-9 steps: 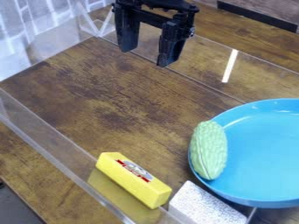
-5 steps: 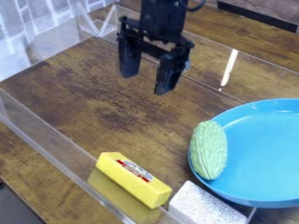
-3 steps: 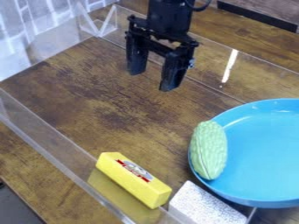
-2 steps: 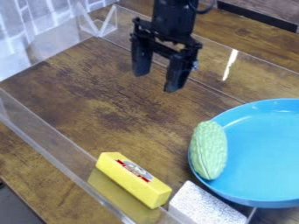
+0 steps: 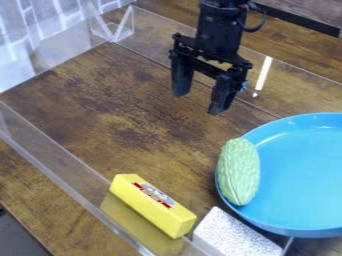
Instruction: Put the white object in the blue tray
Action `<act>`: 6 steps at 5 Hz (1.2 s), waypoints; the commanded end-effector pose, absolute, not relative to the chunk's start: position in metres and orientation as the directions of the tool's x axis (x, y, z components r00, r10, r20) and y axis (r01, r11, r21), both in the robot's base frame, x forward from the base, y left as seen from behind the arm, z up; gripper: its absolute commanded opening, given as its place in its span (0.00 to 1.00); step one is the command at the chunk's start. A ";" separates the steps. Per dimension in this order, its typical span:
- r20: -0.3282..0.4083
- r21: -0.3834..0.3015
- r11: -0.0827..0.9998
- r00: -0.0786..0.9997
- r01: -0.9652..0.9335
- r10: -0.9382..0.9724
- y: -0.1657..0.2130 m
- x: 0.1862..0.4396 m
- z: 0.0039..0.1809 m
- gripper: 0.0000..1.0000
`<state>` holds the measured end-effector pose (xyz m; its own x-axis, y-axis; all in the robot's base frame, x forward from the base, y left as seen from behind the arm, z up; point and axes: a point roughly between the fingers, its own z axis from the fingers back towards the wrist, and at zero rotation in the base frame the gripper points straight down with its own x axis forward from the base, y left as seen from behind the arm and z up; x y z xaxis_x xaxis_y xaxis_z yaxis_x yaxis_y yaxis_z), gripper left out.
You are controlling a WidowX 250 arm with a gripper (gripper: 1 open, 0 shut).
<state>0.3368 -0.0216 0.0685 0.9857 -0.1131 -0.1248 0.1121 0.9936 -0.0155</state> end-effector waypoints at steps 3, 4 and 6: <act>-0.066 -0.020 0.992 0.990 0.125 -0.126 -0.023 0.348 0.080 1.00; -0.067 -0.023 0.997 0.995 0.076 -0.078 -0.023 0.346 0.079 1.00; -0.067 -0.029 0.999 0.998 -0.015 0.013 -0.028 0.345 0.068 1.00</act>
